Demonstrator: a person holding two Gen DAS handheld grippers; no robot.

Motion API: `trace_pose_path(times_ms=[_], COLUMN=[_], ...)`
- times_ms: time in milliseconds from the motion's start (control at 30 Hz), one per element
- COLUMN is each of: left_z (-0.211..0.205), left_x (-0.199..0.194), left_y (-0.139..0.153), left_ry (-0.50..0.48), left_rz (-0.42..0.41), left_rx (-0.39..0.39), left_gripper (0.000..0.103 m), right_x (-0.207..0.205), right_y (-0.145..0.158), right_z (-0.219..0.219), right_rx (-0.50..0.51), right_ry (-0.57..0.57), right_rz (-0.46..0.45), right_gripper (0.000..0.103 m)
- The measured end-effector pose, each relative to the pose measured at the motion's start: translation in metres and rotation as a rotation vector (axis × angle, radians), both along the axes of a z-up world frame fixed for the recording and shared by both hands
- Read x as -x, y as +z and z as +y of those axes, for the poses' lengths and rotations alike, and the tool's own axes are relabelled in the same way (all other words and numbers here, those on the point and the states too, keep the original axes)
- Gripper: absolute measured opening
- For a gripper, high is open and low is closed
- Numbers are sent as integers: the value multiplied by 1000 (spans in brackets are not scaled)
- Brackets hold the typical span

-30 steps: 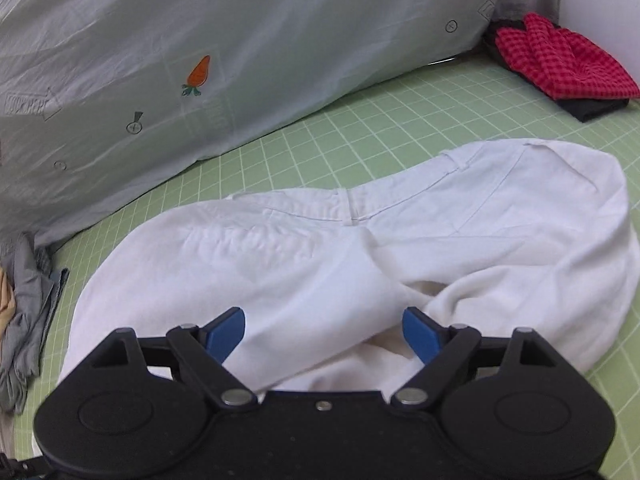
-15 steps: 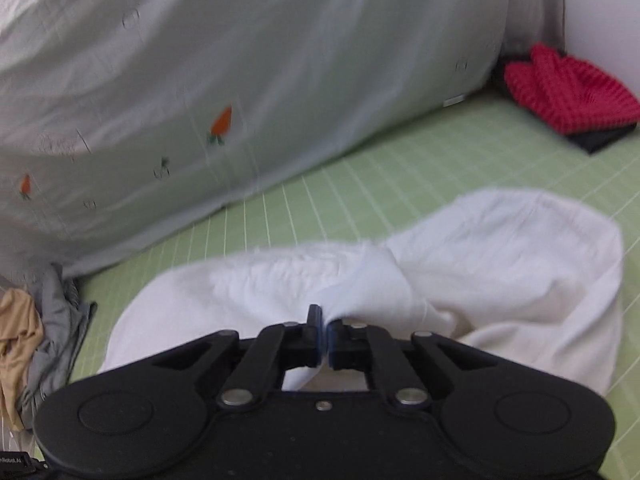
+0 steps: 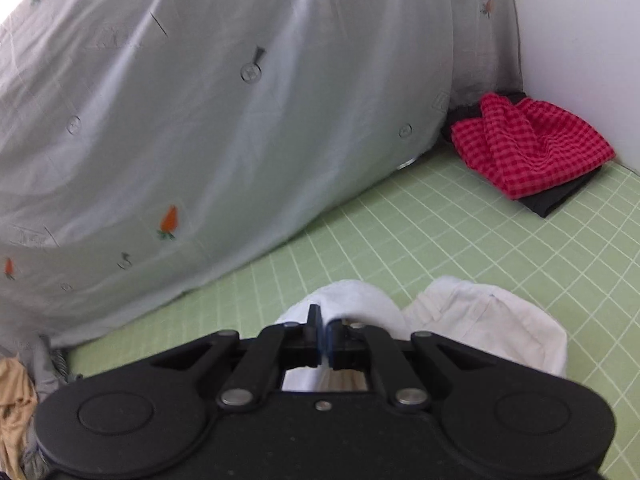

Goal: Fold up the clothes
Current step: 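Lower the white shirt onto the mat and open both grippers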

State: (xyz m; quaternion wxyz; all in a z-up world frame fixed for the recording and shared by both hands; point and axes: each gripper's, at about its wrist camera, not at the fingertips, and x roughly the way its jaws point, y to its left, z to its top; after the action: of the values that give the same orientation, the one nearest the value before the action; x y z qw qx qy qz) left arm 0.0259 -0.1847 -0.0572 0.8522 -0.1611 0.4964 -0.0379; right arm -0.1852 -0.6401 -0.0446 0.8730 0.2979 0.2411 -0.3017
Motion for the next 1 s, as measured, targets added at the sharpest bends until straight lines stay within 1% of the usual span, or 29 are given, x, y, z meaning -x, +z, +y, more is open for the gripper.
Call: trace_pose_path(times_ms=[33, 67, 100, 133, 167, 200, 300, 333, 367, 400, 433, 500, 533, 567, 633, 700, 733, 833, 867, 900, 933, 1000], left_z=[0, 0, 1, 1, 1, 2, 2, 4, 6, 7, 7, 7, 6, 6, 5, 0, -1, -2, -3, -3, -3, -2], left_x=[1, 1, 2, 3, 4, 5, 6, 6, 6, 7, 7, 7, 8, 8, 7, 5, 4, 3, 3, 3, 2, 3], left_y=[-4, -9, -13, -18, -24, -30, -47, -51, -54, -55, -55, -51, -48, -45, -39, -37, -39, -46, -48, -50, -52, -55], left_ry=[9, 17, 25, 34, 29, 20, 11, 11, 10, 7, 7, -3, -11, -29, -72, -123, -130, -129, -129, -129, -129, -141], left_rz=[9, 34, 57, 79, 97, 114, 181, 196, 206, 204, 200, 181, 163, 141, 95, 80, 84, 103, 109, 116, 122, 122], left_rx=[14, 26, 39, 52, 58, 62, 49, 49, 53, 53, 36, -18, -46, -54, -59, -67, -74, -95, -103, -110, -117, -91], left_gripper=[37, 51, 59, 63, 69, 72, 71, 70, 68, 59, 54, 34, 31, 28, 28, 29, 29, 36, 43, 45, 45, 42], right_x=[-3, -6, -8, -10, -12, -12, -11, -11, -11, -10, -9, -9, -11, -13, -16, -17, -18, -20, -21, -21, -22, -22], right_y=[-3, -6, -7, -8, -10, -12, -20, -23, -25, -27, -29, -33, -34, -34, -34, -35, -36, -38, -39, -38, -38, -38], right_z=[-3, -3, -1, 1, 3, 6, 18, 22, 25, 27, 29, 33, 34, 35, 36, 38, 38, 40, 41, 42, 43, 44], right_rx=[5, 16, 23, 19, 5, -11, -52, -67, -81, -95, -108, -128, -130, -130, -126, -126, -127, -129, -126, -120, -115, -112], right_ry=[11, 23, 29, 36, 43, 49, 66, 64, 59, 55, 51, 42, 35, 31, 27, 28, 29, 33, 35, 38, 45, 53], right_rz=[15, 27, 40, 49, 51, 53, 62, 70, 78, 79, 81, 87, 92, 95, 100, 99, 100, 110, 116, 122, 128, 134], right_gripper=[3, 5, 10, 13, 22, 38, 56, 59, 63, 67, 68, 72, 73, 74, 76, 77, 77, 78, 79, 79, 80, 80])
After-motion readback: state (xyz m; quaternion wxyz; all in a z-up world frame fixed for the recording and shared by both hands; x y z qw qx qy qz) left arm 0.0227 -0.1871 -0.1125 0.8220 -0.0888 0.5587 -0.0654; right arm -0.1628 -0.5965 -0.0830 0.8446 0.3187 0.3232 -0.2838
